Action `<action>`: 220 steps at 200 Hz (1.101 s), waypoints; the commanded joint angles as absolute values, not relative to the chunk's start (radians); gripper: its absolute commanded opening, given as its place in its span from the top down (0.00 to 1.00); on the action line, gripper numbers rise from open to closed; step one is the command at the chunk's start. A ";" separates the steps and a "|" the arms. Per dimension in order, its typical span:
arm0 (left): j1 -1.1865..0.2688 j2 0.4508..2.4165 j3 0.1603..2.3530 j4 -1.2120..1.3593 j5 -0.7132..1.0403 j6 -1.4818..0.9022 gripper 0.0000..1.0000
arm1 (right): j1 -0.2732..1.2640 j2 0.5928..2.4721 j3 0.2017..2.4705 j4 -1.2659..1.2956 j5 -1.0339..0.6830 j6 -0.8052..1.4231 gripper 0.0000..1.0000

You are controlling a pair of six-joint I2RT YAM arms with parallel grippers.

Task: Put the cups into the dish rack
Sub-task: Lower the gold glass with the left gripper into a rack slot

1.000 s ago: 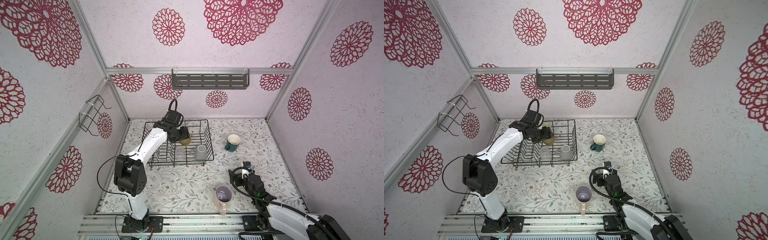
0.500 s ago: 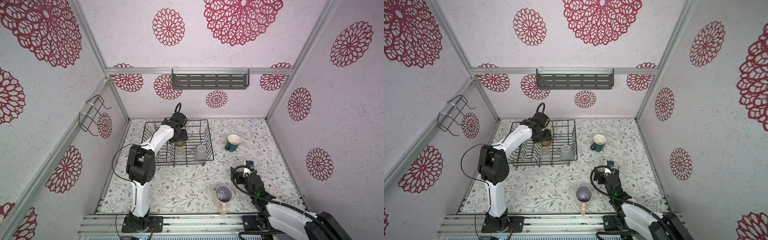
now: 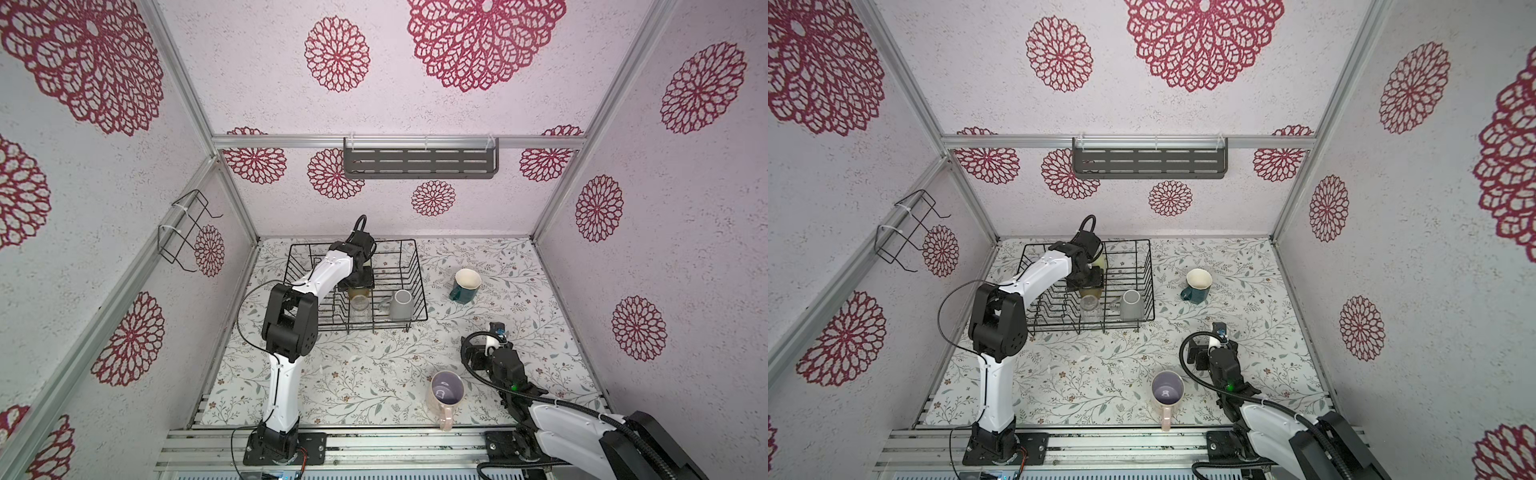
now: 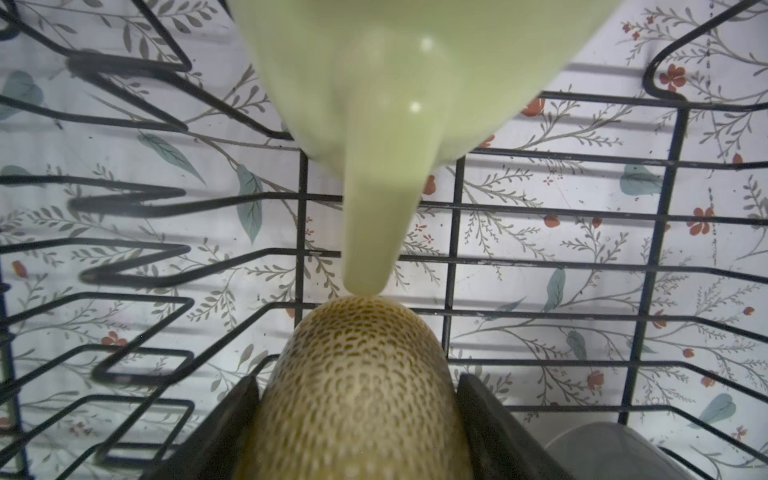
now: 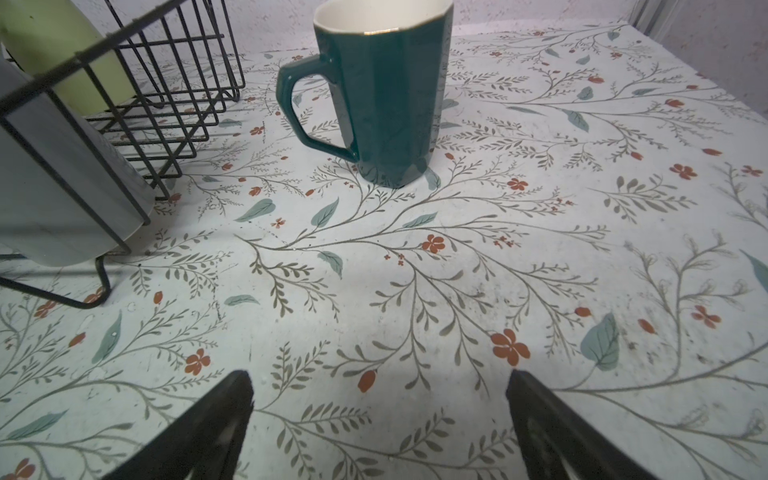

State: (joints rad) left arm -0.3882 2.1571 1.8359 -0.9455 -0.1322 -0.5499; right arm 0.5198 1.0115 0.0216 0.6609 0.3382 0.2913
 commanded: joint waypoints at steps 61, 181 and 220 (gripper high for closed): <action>-0.393 2.155 1.865 -0.960 -0.129 -0.542 0.21 | 0.515 1.033 0.056 0.700 0.343 0.310 0.01; -0.394 2.043 1.819 -0.939 -0.105 -0.569 0.19 | 0.517 1.058 0.069 0.700 0.332 0.308 0.01; -0.395 1.850 1.717 -0.914 -0.113 -0.582 0.19 | 0.528 1.043 0.074 0.681 0.513 0.436 0.01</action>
State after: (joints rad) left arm -0.3901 2.0045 1.7622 -0.9421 -0.0963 -0.5621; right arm 0.5217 1.0607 0.0357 0.6750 0.3603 0.3168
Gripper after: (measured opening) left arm 0.812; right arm 0.989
